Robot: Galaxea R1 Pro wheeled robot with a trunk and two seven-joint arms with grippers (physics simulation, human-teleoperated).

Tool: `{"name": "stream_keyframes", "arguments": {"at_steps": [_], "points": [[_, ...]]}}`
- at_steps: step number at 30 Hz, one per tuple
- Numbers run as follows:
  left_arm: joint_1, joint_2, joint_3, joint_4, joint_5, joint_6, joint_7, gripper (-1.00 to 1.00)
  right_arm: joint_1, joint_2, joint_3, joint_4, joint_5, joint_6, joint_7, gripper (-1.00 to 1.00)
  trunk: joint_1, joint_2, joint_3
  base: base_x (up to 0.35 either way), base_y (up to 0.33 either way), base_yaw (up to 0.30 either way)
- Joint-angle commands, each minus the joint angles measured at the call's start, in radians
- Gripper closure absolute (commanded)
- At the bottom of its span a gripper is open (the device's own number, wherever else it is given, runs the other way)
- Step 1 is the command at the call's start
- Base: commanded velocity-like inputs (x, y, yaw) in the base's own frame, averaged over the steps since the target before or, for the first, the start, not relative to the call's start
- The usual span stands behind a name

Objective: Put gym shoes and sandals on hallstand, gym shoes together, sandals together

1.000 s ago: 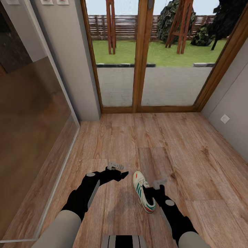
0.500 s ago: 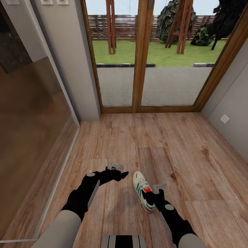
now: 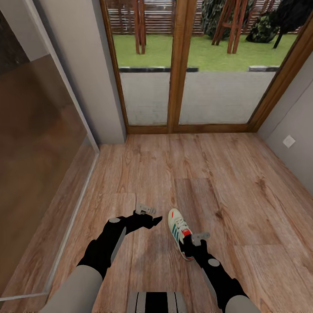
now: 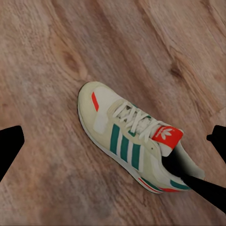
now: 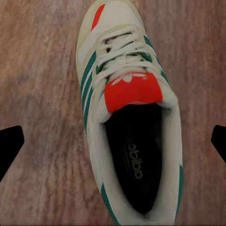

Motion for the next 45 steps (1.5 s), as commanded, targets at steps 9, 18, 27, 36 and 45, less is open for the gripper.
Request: {"name": "stream_keyframes", "arguments": {"at_steps": [9,18,27,36,45], "points": [[0.001,-0.001,0.002,-0.001,-0.009,0.003,-0.006,-1.00,-0.001,0.001,-0.008,-0.001,0.008,-0.004,0.007,-1.00,0.004,-0.002,-0.050,0.000,0.000,0.000],[0.003,-0.001,0.003,-0.001,-0.009,0.003,-0.005,-1.00,-0.001,-0.015,-0.007,-0.001,0.008,-0.048,0.007,-1.00,0.004,-0.002,-0.052,0.000,0.000,0.000],[0.003,-0.001,0.002,-0.001,-0.009,0.003,-0.005,-1.00,-0.001,-0.041,-0.007,0.030,0.008,-0.135,0.007,-1.00,0.004,-0.002,-0.052,0.000,0.000,0.000],[0.003,-0.001,0.002,-0.001,-0.009,0.003,-0.005,-1.00,-0.001,-0.043,-0.007,0.076,0.008,-0.157,0.007,-1.00,0.004,-0.002,-0.052,0.000,0.000,0.000],[0.003,-0.001,0.002,0.000,-0.009,0.003,-0.005,-1.00,-0.001,-0.043,-0.007,0.102,0.008,-0.189,0.007,-1.00,0.004,-0.002,-0.052,0.000,0.000,0.000]]}}
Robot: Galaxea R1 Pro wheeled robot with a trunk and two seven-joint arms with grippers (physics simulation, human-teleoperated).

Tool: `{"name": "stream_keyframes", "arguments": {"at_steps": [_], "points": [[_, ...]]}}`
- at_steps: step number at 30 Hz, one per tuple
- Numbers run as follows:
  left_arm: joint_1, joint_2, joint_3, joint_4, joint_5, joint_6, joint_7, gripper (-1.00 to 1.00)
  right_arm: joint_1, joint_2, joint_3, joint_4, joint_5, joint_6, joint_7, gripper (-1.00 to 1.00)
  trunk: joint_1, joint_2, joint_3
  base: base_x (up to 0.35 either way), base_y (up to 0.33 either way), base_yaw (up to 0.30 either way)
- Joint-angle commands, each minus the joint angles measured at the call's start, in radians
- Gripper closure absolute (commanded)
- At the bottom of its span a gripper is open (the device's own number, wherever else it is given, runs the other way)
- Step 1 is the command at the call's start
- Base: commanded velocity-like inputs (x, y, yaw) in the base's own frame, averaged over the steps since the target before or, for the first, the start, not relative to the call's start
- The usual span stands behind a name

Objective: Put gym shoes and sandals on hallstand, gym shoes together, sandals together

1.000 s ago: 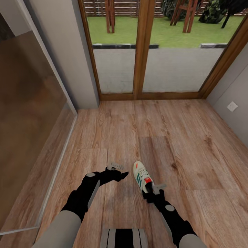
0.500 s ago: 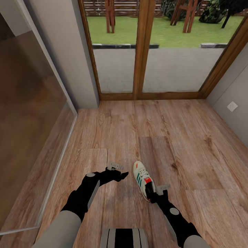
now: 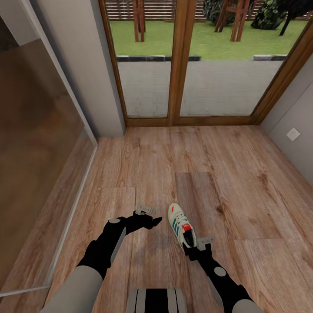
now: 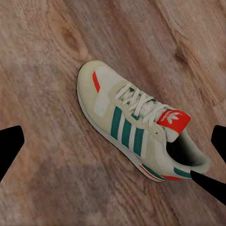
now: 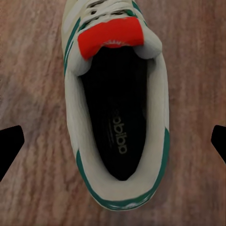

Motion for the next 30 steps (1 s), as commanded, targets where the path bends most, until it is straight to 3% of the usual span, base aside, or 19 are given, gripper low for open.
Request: {"name": "stream_keyframes", "arguments": {"at_steps": [1,4,15,27,30], "points": [[0.000,-0.001,0.002,-0.002,-0.009,0.003,-0.006,-1.00,0.000,0.001,-0.009,0.002,0.007,-0.006,0.007,-1.00,0.000,0.000,-0.001,0.000,0.000,0.000],[0.000,-0.001,0.001,-0.002,-0.009,0.003,-0.006,-1.00,0.000,0.001,-0.009,0.004,0.007,-0.010,0.007,-1.00,0.000,0.000,-0.001,0.000,0.000,0.000],[-0.001,-0.001,0.001,-0.002,-0.009,0.003,-0.006,-1.00,0.000,0.001,-0.010,0.005,0.007,-0.011,0.007,-1.00,0.005,-0.003,-0.043,0.000,0.000,0.000],[-0.001,-0.001,0.002,-0.002,-0.009,0.003,-0.006,-1.00,0.000,0.001,-0.012,0.004,0.006,-0.011,0.007,-1.00,0.005,-0.003,-0.044,0.000,0.000,0.000],[-0.001,-0.001,0.001,-0.002,-0.009,0.003,-0.006,-1.00,0.000,0.001,-0.012,0.003,0.006,-0.011,0.007,-1.00,0.006,-0.004,-0.058,0.000,0.000,0.000]]}}
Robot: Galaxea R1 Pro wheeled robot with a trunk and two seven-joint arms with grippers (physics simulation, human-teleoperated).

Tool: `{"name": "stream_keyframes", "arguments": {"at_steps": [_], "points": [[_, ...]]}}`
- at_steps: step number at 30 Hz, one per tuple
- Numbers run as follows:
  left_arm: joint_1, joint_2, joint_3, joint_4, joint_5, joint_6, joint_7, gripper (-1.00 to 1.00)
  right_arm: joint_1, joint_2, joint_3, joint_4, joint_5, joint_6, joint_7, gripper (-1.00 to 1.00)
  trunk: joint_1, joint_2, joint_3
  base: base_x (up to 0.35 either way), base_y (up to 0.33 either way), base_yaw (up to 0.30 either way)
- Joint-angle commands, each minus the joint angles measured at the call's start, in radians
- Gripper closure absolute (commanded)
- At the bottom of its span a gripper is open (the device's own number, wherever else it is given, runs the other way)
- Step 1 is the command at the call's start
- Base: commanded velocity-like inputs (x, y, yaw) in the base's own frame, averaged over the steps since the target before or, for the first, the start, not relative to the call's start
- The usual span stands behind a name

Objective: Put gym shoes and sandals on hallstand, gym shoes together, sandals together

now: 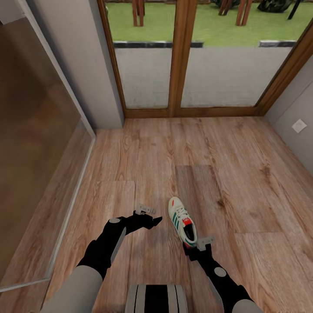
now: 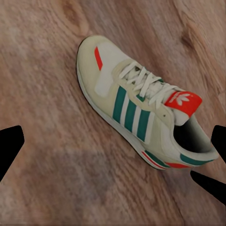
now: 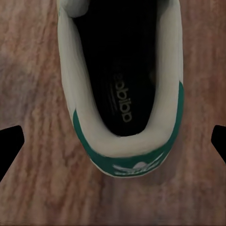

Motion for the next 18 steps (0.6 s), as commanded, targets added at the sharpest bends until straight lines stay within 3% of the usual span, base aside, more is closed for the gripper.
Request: {"name": "stream_keyframes", "arguments": {"at_steps": [1,5,18], "points": [[0.000,-0.001,0.002,-0.002,-0.009,0.003,-0.006,-1.00,0.000,0.001,-0.008,0.000,0.007,-0.003,0.006,-1.00,0.000,-0.001,-0.006,0.000,0.000,0.000],[0.000,-0.001,0.002,-0.002,-0.009,0.003,-0.005,-1.00,0.000,0.001,-0.009,0.000,0.007,-0.003,0.006,-1.00,0.002,-0.001,-0.027,0.000,0.000,0.000],[0.004,-0.001,0.000,0.000,-0.011,0.004,-0.007,-1.00,0.000,0.001,-0.008,-0.001,0.007,-0.003,-0.050,-1.00,0.002,-0.001,-0.036,0.000,0.000,0.000]]}}
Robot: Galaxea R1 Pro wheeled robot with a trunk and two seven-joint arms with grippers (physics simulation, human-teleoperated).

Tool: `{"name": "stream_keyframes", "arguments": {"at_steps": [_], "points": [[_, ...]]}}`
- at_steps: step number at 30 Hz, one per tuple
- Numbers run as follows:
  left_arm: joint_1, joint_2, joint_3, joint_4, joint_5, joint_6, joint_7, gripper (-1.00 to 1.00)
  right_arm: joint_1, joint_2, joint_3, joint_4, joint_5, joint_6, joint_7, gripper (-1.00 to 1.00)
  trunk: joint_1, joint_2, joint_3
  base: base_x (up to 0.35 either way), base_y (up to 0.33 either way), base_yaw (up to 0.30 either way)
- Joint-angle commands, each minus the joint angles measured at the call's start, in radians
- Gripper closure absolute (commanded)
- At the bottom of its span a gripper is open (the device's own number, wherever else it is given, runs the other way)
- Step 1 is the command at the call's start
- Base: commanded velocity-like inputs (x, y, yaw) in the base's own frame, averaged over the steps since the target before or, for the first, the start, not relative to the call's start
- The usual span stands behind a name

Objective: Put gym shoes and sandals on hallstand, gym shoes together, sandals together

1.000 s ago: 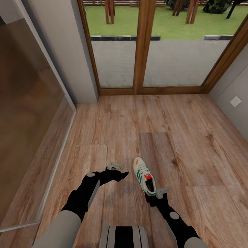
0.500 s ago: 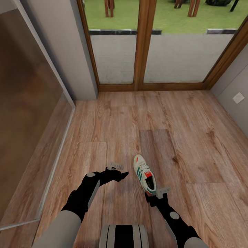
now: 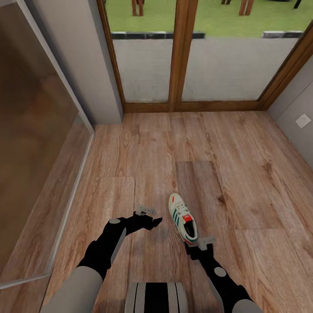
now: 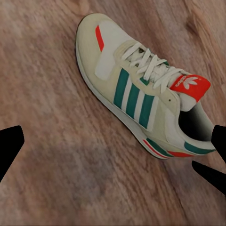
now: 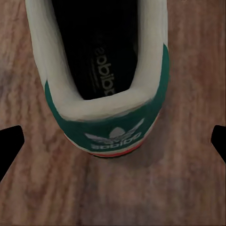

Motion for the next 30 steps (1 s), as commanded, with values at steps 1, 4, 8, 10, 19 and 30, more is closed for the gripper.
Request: {"name": "stream_keyframes", "arguments": {"at_steps": [1,4,8,10,19,30], "points": [[0.000,-0.001,0.002,-0.002,-0.009,0.003,-0.006,-1.00,0.000,0.001,-0.008,0.000,0.006,-0.003,0.004,-1.00,0.000,0.000,-0.001,0.000,0.000,0.000],[0.000,0.000,0.002,-0.002,-0.008,0.003,-0.006,-1.00,0.000,0.001,-0.008,-0.001,0.006,-0.003,-0.004,-1.00,0.000,0.000,-0.001,0.000,0.000,0.000],[-0.002,-0.001,0.003,-0.003,-0.008,0.002,-0.006,-1.00,0.000,0.001,-0.008,0.000,0.006,-0.002,-0.006,-1.00,0.000,0.000,-0.001,0.054,0.000,0.000],[-0.002,-0.001,0.003,-0.003,-0.008,0.002,-0.005,-1.00,0.000,0.001,-0.008,0.000,0.006,-0.002,-0.006,-1.00,0.000,0.000,-0.001,0.126,0.000,0.000],[-0.003,0.001,0.004,-0.002,-0.008,0.002,-0.005,-1.00,0.000,0.002,-0.006,0.002,0.007,-0.001,-0.006,-1.00,0.000,0.000,-0.001,0.028,0.000,0.000],[-0.004,0.000,0.004,0.000,-0.008,0.002,-0.004,-1.00,0.000,0.002,-0.006,0.002,0.007,-0.001,-0.006,-1.00,0.000,0.000,-0.001,0.063,0.000,0.000]]}}
